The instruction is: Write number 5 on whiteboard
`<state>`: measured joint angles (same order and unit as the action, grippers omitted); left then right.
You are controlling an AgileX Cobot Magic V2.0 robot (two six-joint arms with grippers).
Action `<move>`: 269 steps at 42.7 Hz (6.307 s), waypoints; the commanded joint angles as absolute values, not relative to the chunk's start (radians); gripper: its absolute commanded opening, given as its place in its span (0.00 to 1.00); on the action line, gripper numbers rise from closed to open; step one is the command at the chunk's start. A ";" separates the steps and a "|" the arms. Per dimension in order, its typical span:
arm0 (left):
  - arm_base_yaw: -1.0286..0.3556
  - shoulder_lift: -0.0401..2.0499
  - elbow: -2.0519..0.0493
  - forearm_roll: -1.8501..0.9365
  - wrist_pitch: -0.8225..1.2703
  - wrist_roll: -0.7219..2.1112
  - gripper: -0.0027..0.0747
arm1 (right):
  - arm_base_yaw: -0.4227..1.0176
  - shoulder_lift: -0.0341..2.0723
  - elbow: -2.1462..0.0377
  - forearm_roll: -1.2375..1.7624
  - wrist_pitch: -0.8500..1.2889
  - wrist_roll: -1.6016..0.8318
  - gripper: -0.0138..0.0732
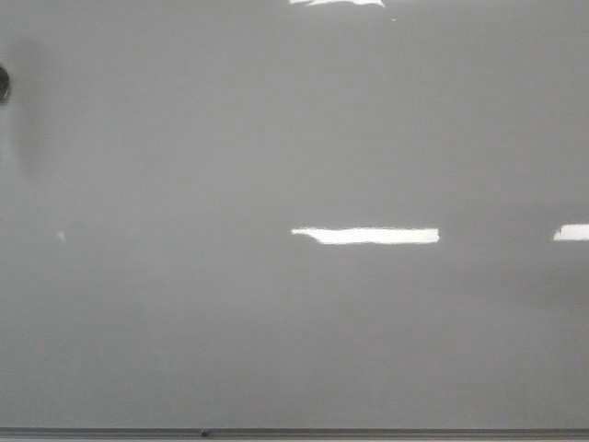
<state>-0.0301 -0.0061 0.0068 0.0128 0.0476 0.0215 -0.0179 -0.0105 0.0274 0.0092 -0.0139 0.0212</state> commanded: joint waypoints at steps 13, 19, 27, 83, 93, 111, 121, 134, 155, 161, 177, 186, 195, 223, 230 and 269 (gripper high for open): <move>-0.028 -0.021 0.012 0.007 -0.028 0.012 0.01 | -0.024 -0.029 0.012 0.000 -0.094 0.025 0.10; -0.028 -0.021 0.012 0.007 -0.028 0.012 0.01 | -0.024 -0.029 0.012 0.000 -0.094 0.025 0.10; -0.028 -0.021 0.012 0.007 -0.028 0.012 0.01 | -0.020 -0.029 0.012 0.000 -0.094 0.025 0.10; -0.028 0.075 -0.445 -0.047 0.164 0.012 0.01 | -0.017 0.050 -0.399 0.000 0.243 0.026 0.10; -0.028 0.258 -0.681 -0.049 0.403 0.012 0.01 | -0.017 0.220 -0.576 0.000 0.401 0.026 0.10; -0.028 0.457 -0.703 -0.052 0.548 0.012 0.01 | -0.017 0.486 -0.589 0.000 0.475 0.026 0.10; -0.028 0.529 -0.703 -0.053 0.550 0.012 0.01 | -0.017 0.591 -0.574 0.000 0.474 0.025 0.10; -0.028 0.639 -0.703 -0.053 0.548 0.012 0.32 | -0.017 0.609 -0.574 0.000 0.479 -0.014 0.42; -0.028 0.876 -0.713 -0.120 0.362 0.012 0.74 | -0.017 0.609 -0.574 0.000 0.482 -0.014 0.84; -0.028 0.963 -0.728 -0.161 0.328 0.012 0.74 | -0.017 0.609 -0.574 0.000 0.482 -0.014 0.84; -0.028 1.199 -0.849 -0.167 0.303 0.014 0.74 | -0.017 0.609 -0.574 0.000 0.482 -0.013 0.84; -0.033 1.305 -0.902 -0.167 0.274 0.014 0.74 | -0.017 0.609 -0.574 0.000 0.482 -0.013 0.84; -0.056 1.380 -0.939 -0.147 0.230 0.014 0.74 | -0.017 0.609 -0.574 0.000 0.482 -0.013 0.84; -0.090 1.416 -0.954 -0.133 0.262 0.014 0.01 | -0.017 0.609 -0.574 0.000 0.480 -0.013 0.84; -0.090 1.352 -0.994 -0.133 0.470 0.014 0.01 | -0.017 0.609 -0.586 0.011 0.502 -0.009 0.84; -0.710 1.300 -1.251 -0.204 1.047 0.572 0.01 | 0.280 0.969 -0.944 0.305 0.894 -0.540 0.84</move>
<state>-0.6544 1.3243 -1.2190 -0.1812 1.0990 0.5447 0.2324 0.9468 -0.8928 0.2418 0.9225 -0.4346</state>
